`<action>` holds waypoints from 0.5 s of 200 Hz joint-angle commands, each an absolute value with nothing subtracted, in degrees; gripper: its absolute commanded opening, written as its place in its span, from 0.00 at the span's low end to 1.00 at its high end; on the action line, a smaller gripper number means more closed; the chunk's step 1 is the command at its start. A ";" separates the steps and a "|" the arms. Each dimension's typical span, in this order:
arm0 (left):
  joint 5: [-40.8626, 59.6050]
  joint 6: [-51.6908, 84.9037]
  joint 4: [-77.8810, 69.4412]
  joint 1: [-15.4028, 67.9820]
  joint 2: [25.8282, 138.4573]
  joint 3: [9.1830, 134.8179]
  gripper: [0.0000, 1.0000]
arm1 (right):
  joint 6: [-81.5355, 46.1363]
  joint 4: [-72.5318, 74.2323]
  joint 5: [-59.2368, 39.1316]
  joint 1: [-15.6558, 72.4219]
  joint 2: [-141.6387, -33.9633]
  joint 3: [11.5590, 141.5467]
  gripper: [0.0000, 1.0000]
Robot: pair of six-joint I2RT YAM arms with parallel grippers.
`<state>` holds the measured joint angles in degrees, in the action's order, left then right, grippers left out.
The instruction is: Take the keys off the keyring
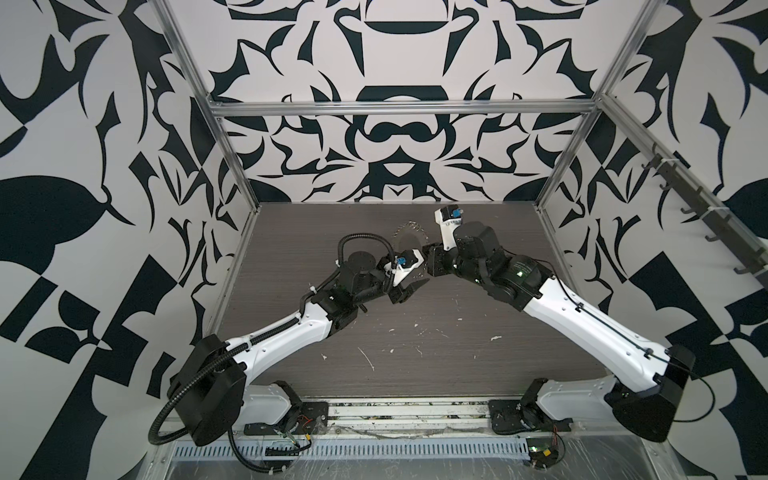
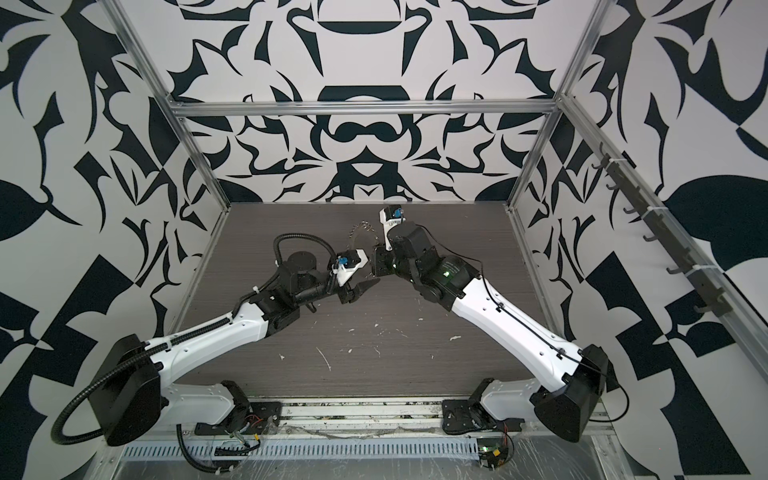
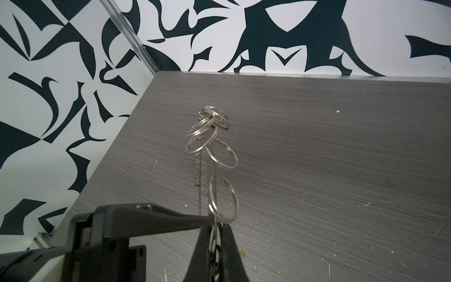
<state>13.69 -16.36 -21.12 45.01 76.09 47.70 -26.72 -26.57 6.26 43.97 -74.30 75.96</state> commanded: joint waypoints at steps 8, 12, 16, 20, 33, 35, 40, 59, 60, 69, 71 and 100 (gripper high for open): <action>14.85 -15.86 -20.26 45.17 76.75 49.94 0.58 | -27.29 -25.02 5.36 43.98 -72.86 79.23 0.00; 14.71 -15.91 -20.37 45.18 76.73 49.85 0.56 | -27.26 -25.11 5.36 43.99 -72.86 79.27 0.00; 14.62 -15.91 -20.54 45.18 76.65 49.79 0.54 | -27.25 -25.17 5.32 44.01 -72.86 79.28 0.00; 14.64 -15.90 -20.65 45.14 76.56 49.75 0.52 | -27.21 -25.22 5.36 44.03 -72.77 79.26 0.00; 14.70 -15.95 -20.80 45.18 76.40 49.92 0.47 | -27.16 -25.21 5.24 44.03 -72.73 79.02 0.00; 14.68 -15.94 -20.78 45.18 76.38 49.92 0.46 | -27.20 -25.22 5.20 44.03 -72.74 78.95 0.00; 14.72 -15.91 -20.72 45.11 76.31 50.00 0.44 | -27.16 -25.15 4.95 44.03 -72.70 78.93 0.00; 14.49 -16.15 -20.67 45.11 76.20 49.98 0.37 | -27.03 -25.01 4.58 44.03 -72.83 78.75 0.00; 14.54 -16.16 -20.66 45.14 76.20 50.00 0.37 | -27.00 -25.03 4.53 44.03 -72.85 78.75 0.00; 14.52 -16.33 -20.66 45.13 76.20 49.97 0.34 | -26.86 -25.05 4.24 44.03 -72.81 78.76 0.00; 14.44 -16.34 -20.61 45.16 76.20 49.93 0.34 | -26.82 -24.98 4.18 43.97 -72.80 78.75 0.00; 14.36 -16.50 -20.57 45.17 75.94 49.90 0.25 | -26.55 -24.33 3.24 44.03 -72.52 78.36 0.00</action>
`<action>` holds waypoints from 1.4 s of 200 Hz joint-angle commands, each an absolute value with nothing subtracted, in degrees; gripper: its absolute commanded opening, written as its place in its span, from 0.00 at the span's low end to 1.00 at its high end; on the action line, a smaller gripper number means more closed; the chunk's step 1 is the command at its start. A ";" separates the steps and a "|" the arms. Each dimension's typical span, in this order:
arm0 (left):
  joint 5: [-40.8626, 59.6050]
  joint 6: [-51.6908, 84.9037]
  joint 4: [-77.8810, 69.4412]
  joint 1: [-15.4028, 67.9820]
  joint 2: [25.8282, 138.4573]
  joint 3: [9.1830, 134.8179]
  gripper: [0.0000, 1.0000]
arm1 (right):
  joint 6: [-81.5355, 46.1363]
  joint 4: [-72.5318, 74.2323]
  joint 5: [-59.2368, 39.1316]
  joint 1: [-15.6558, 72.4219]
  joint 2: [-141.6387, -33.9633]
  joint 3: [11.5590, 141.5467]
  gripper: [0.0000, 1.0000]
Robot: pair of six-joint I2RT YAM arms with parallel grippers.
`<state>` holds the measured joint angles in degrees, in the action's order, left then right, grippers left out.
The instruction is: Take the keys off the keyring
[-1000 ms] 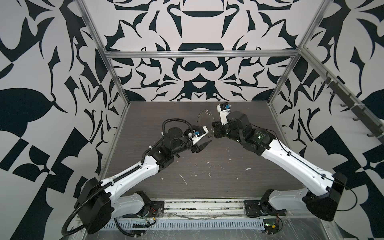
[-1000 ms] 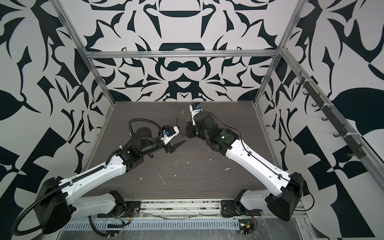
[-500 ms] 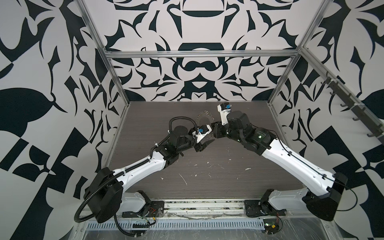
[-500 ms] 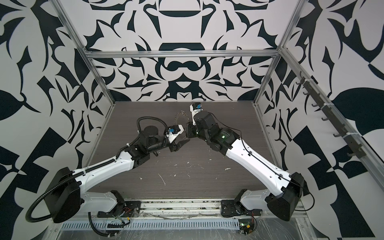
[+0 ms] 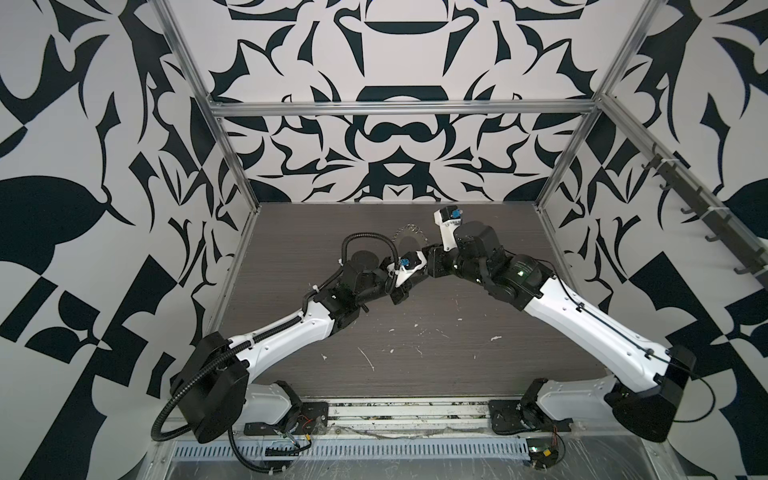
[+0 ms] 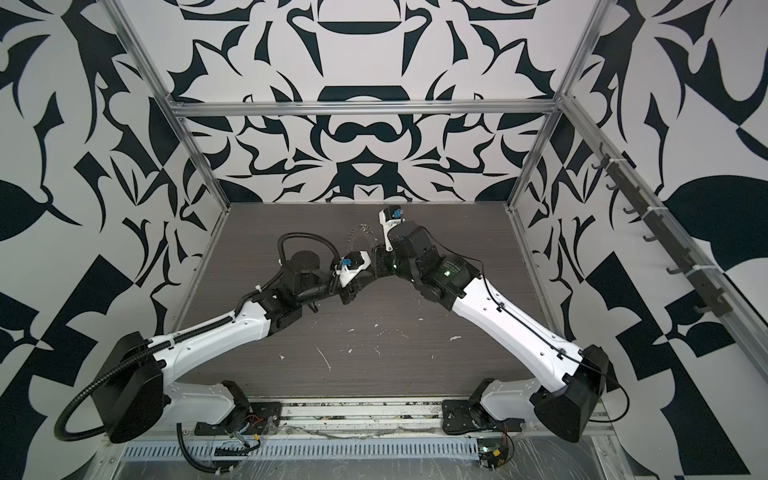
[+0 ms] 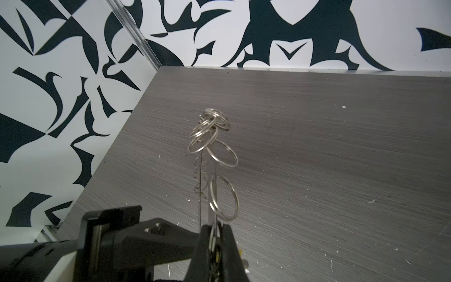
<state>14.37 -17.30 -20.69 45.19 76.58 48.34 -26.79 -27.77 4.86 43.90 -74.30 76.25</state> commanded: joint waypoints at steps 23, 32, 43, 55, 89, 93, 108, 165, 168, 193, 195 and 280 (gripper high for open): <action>13.98 -16.79 -21.04 45.17 75.46 49.49 0.23 | -25.52 -23.71 2.36 44.03 -71.86 78.18 0.00; 13.89 -16.70 -21.52 45.13 75.24 49.15 0.22 | -24.66 -23.71 1.76 43.99 -71.57 78.22 0.07; 13.72 -16.56 -21.73 45.10 74.90 48.96 0.22 | -23.74 -23.68 1.01 44.02 -71.00 78.27 0.19; 13.79 -16.37 -21.77 45.14 74.58 48.87 0.22 | -22.60 -23.64 0.41 43.99 -70.22 78.15 0.30; 13.85 -15.68 -21.80 45.18 73.48 48.33 0.21 | -20.65 -24.32 0.83 43.17 -67.59 77.95 0.50; 14.02 -15.41 -21.98 45.09 73.48 48.12 0.21 | -20.42 -24.51 0.88 42.96 -67.29 78.00 0.51; 15.91 -14.75 -22.07 45.02 71.74 47.64 0.22 | -18.38 -24.76 0.46 42.07 -65.37 78.00 0.54; 26.96 -11.35 -11.12 43.51 67.49 51.46 0.24 | -14.30 -8.23 -31.92 21.12 -54.07 63.70 0.55; 27.20 -11.30 -10.74 43.43 67.21 51.56 0.24 | -14.84 -5.63 -35.19 19.70 -53.59 62.25 0.55; 28.36 -9.80 -9.40 41.77 65.03 51.87 0.24 | -18.33 15.82 -49.48 14.86 -50.87 50.65 0.55; 28.42 -9.72 -9.45 41.67 64.79 51.86 0.24 | -18.69 17.75 -49.97 14.83 -50.71 49.71 0.55; 29.20 -7.65 -10.01 40.69 62.23 51.22 0.24 | -33.31 57.33 -63.95 17.94 -62.38 40.23 0.59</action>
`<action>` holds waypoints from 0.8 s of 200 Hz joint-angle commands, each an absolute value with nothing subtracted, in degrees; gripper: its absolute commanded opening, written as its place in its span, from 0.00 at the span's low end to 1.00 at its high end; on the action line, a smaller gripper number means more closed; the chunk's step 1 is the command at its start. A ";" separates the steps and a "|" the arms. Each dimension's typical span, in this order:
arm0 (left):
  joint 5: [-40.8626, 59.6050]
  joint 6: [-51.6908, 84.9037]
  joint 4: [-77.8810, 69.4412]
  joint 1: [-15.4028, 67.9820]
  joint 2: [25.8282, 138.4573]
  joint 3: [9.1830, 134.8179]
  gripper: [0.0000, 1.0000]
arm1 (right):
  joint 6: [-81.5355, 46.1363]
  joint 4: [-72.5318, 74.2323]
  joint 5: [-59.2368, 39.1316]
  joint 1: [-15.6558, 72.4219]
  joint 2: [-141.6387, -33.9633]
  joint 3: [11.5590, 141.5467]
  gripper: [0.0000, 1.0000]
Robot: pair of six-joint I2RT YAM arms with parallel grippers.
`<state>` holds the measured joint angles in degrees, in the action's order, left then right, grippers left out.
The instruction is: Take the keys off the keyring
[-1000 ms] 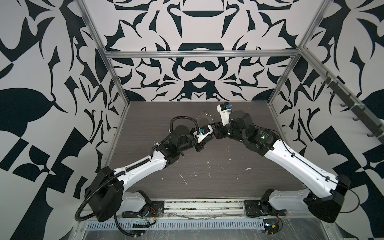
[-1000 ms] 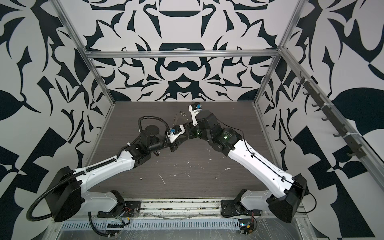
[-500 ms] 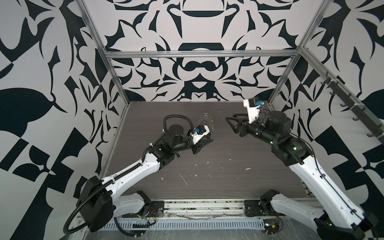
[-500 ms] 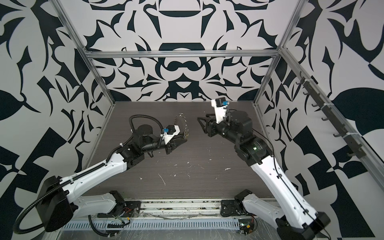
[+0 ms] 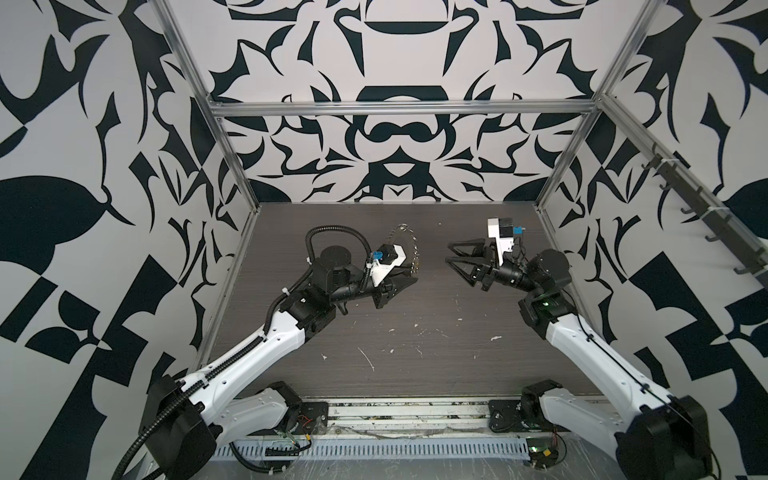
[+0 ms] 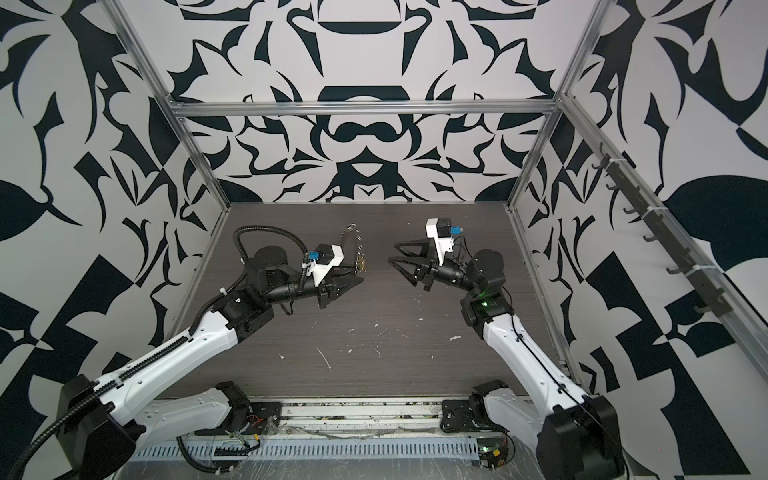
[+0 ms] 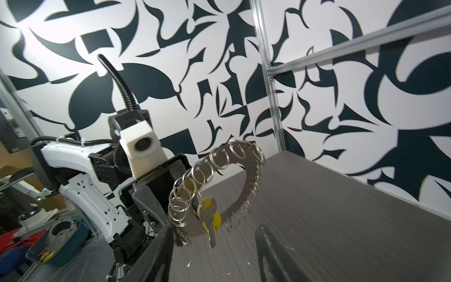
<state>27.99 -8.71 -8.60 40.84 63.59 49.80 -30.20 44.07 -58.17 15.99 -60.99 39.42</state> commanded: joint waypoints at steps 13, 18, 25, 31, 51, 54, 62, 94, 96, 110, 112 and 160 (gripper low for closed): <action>29.42 -7.57 -10.19 40.61 62.12 51.28 0.24 | -32.13 56.26 -64.81 19.25 -63.35 40.81 0.60; 29.52 -7.43 -10.35 40.61 62.12 51.33 0.23 | -31.68 55.81 -65.13 19.63 -63.73 40.99 0.61; 29.68 -7.31 -10.51 40.59 62.14 51.39 0.23 | -31.00 54.83 -65.17 20.03 -64.01 41.20 0.62; 29.86 -7.16 -10.67 40.61 62.21 51.47 0.23 | -30.31 53.88 -65.18 20.25 -64.16 41.37 0.62; 30.28 -6.68 -11.59 40.61 62.54 51.50 0.23 | -25.96 49.41 -64.25 21.17 -63.99 41.89 0.63; 30.34 -6.68 -11.62 40.61 62.62 51.58 0.23 | -25.03 48.16 -64.11 21.40 -63.92 42.06 0.64; 30.52 -6.68 -11.78 40.52 62.78 51.80 0.23 | -21.94 44.47 -63.50 22.12 -63.61 42.69 0.64; 31.24 -6.66 -11.73 40.43 63.79 52.97 0.23 | -7.91 29.89 -52.10 25.57 -61.28 43.81 0.66; 31.21 -6.67 -11.76 40.43 63.80 53.01 0.23 | -7.80 30.13 -51.65 25.57 -61.26 43.67 0.66; 31.16 -6.68 -11.90 40.43 64.04 53.07 0.23 | -7.00 31.69 -48.86 25.58 -61.80 43.07 0.65; 31.24 -6.68 -11.98 40.43 64.06 53.02 0.23 | -7.24 31.94 -48.78 25.58 -61.90 43.00 0.65; 31.99 -6.26 -12.02 40.43 65.16 53.87 0.23 | -6.81 33.36 -50.47 26.53 -64.59 43.81 0.65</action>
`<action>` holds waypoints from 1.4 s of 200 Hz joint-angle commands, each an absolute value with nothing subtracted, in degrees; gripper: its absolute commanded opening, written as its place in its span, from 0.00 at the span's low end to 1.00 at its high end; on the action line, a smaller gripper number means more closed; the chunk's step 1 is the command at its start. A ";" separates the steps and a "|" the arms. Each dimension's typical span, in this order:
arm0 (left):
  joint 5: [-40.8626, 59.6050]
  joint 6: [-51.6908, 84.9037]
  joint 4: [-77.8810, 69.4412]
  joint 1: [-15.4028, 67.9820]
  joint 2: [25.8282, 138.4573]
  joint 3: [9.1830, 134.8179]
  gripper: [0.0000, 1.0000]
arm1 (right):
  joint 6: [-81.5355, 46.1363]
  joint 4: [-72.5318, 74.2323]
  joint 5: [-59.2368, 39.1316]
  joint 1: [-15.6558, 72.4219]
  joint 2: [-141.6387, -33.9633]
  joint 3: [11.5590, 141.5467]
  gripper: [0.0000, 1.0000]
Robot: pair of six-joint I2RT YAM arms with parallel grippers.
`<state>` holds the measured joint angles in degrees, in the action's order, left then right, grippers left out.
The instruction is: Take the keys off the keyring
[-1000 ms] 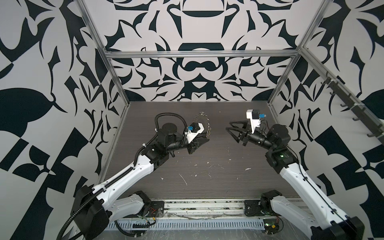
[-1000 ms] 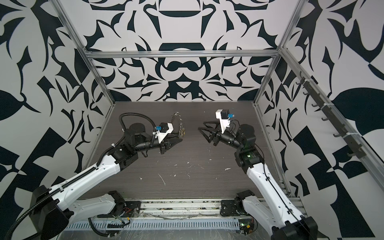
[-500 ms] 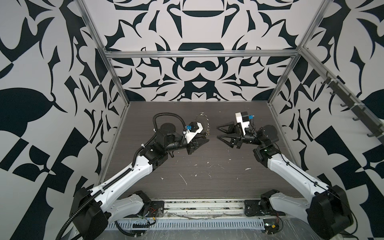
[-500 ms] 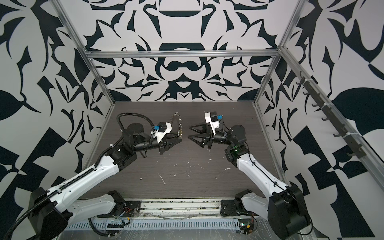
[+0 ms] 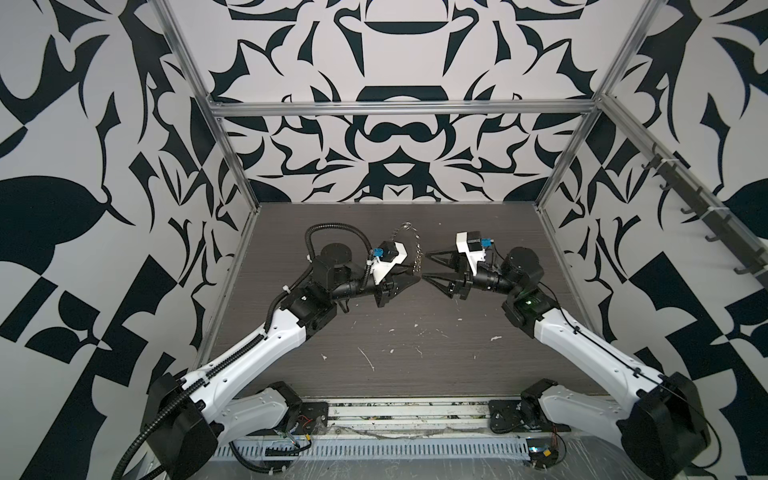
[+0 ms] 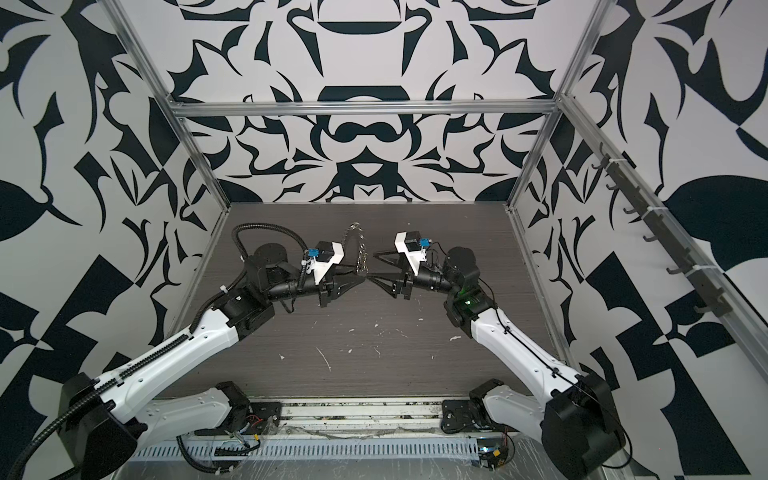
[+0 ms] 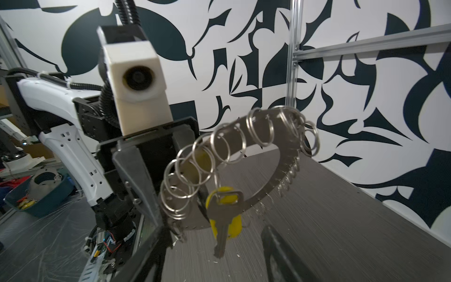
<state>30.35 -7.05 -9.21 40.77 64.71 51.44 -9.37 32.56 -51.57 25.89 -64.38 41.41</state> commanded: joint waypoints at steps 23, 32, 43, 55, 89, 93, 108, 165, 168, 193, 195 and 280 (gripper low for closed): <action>32.26 -6.07 -12.21 40.41 65.21 53.70 0.23 | -5.55 32.57 -52.93 26.54 -65.16 44.72 0.64; 32.26 -6.06 -12.19 40.43 65.08 53.61 0.23 | -4.77 31.14 -52.91 26.54 -65.53 45.37 0.64; 32.24 -5.98 -12.22 40.43 65.01 53.52 0.23 | -3.21 29.33 -52.27 26.75 -65.74 45.95 0.64; 32.22 -5.80 -12.16 40.41 64.79 53.44 0.23 | -1.49 28.12 -49.98 27.29 -65.65 45.97 0.64; 32.26 -5.70 -12.04 40.42 64.74 53.40 0.23 | 0.73 26.86 -44.09 28.19 -66.09 46.38 0.62; 32.26 -5.65 -11.96 40.43 64.75 53.42 0.23 | 1.07 26.84 -43.42 28.16 -66.13 46.36 0.61; 32.34 -5.63 -11.95 40.43 64.66 53.35 0.23 | 1.38 26.89 -40.09 28.15 -65.75 46.47 0.59; 32.26 -5.36 -12.39 40.43 64.24 52.82 0.23 | 3.45 24.59 -37.89 28.15 -64.62 48.68 0.50; 32.26 -5.36 -12.37 40.43 64.24 52.82 0.23 | 3.43 24.56 -38.75 28.13 -64.75 48.69 0.52; 32.15 -5.27 -12.37 40.43 64.20 52.82 0.23 | 3.70 24.94 -44.17 28.25 -64.91 48.52 0.58; 32.21 -5.27 -12.39 40.43 64.24 52.82 0.23 | 3.76 25.09 -44.24 28.22 -64.87 48.45 0.58; 32.52 -4.67 -12.57 40.43 64.20 52.56 0.23 | 4.03 26.73 -47.57 30.43 -68.64 50.83 0.58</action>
